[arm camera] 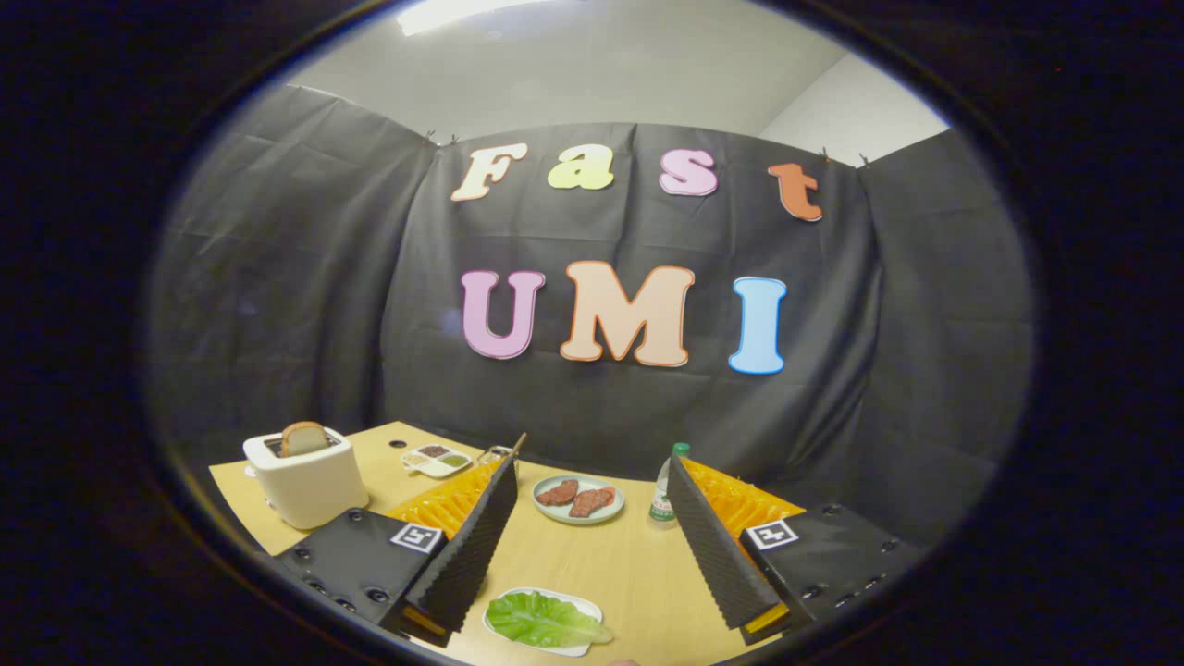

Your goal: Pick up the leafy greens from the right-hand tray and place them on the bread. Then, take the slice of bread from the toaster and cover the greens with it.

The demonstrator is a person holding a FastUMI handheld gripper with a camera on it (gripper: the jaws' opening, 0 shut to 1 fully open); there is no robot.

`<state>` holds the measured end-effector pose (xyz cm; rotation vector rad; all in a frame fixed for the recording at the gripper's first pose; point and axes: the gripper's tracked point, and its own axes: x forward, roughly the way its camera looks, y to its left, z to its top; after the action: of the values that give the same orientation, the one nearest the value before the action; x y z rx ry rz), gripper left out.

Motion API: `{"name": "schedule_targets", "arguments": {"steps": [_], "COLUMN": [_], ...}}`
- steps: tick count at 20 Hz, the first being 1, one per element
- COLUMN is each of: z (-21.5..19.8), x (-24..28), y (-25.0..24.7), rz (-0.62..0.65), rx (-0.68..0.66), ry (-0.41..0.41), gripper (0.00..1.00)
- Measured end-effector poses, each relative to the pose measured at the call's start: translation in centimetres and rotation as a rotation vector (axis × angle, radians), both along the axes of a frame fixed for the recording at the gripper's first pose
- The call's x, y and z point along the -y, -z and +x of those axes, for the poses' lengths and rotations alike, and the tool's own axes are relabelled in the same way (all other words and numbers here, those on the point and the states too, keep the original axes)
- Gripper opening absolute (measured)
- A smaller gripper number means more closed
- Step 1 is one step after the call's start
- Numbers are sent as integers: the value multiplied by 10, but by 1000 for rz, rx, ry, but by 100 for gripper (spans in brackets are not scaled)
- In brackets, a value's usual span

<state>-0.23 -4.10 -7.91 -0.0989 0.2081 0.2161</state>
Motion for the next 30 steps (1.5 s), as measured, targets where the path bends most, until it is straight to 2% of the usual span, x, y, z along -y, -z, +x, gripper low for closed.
{"name": "schedule_targets", "arguments": {"steps": [8, 12, 22, 30], "z": [-2, 2, 8, 7], "x": [-12, -15, -25, -32], "y": [52, 75, 149, 221], "rz": [-61, -72, -82, -142], "rx": [-142, -196, -358, -480], "ry": [-183, -246, -362, -433], "gripper": [100, 100, 100, 100]}}
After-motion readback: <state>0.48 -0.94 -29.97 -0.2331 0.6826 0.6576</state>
